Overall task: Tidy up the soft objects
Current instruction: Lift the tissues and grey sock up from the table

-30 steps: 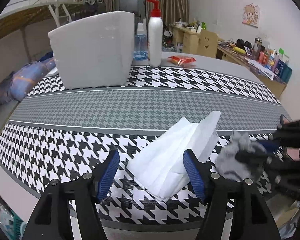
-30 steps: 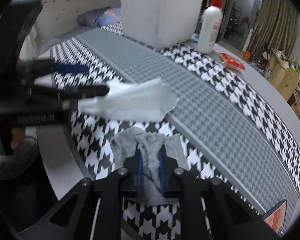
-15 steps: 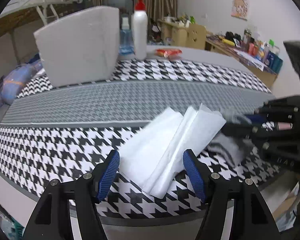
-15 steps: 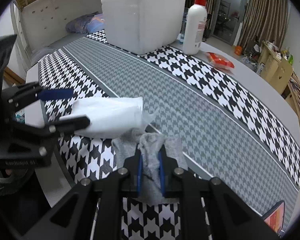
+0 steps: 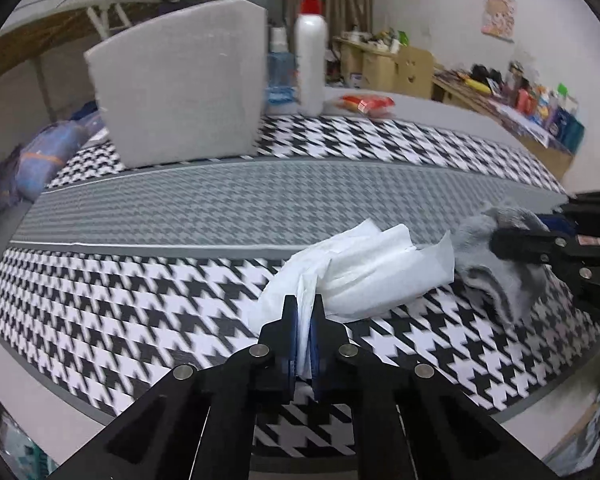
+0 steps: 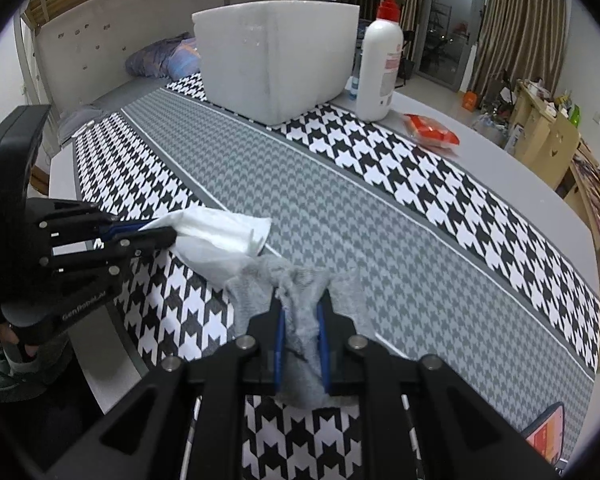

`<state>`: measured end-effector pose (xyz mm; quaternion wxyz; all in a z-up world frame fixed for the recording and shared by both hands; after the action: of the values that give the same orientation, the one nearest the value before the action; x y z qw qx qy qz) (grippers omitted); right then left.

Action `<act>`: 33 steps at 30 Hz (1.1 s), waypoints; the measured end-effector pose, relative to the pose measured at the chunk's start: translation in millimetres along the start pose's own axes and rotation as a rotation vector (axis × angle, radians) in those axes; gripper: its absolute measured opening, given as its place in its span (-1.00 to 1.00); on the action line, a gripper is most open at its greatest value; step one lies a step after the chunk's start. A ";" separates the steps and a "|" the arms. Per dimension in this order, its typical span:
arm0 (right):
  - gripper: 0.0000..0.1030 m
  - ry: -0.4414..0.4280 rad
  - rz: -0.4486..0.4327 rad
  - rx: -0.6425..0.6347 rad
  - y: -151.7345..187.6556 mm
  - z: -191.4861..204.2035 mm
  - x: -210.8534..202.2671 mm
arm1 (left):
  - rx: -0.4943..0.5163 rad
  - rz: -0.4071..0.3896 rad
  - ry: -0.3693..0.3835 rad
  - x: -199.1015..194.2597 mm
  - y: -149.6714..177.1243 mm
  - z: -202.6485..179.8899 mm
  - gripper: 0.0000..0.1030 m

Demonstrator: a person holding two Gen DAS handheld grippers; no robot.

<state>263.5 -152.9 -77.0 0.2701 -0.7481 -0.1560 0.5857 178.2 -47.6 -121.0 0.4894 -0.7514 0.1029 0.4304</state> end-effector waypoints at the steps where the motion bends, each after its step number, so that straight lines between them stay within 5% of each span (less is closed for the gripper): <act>1: -0.67 0.003 -0.005 0.005 -1.3 -1.5 -1.0 | -0.007 -0.013 -0.003 -2.7 -3.0 2.6 -0.89; 33: -0.67 0.002 -0.087 0.016 -53.3 10.8 -1.5 | -0.071 -0.096 -0.031 -29.5 -40.8 47.0 -0.89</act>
<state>257.2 -108.5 -46.3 0.3013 -0.7391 -0.1832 0.5739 158.2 3.6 -79.7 0.4840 -0.7656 0.0436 0.4215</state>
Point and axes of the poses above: each gripper's, at about its wrist camera, not at the fingertips, and x roughly the way its jaws point, z to its left, y to its underside, the point moved 2 cm from there along x, roughly the way its jaws point, and after that the axes turned 13 degrees about -x, right-handed, at the moved point
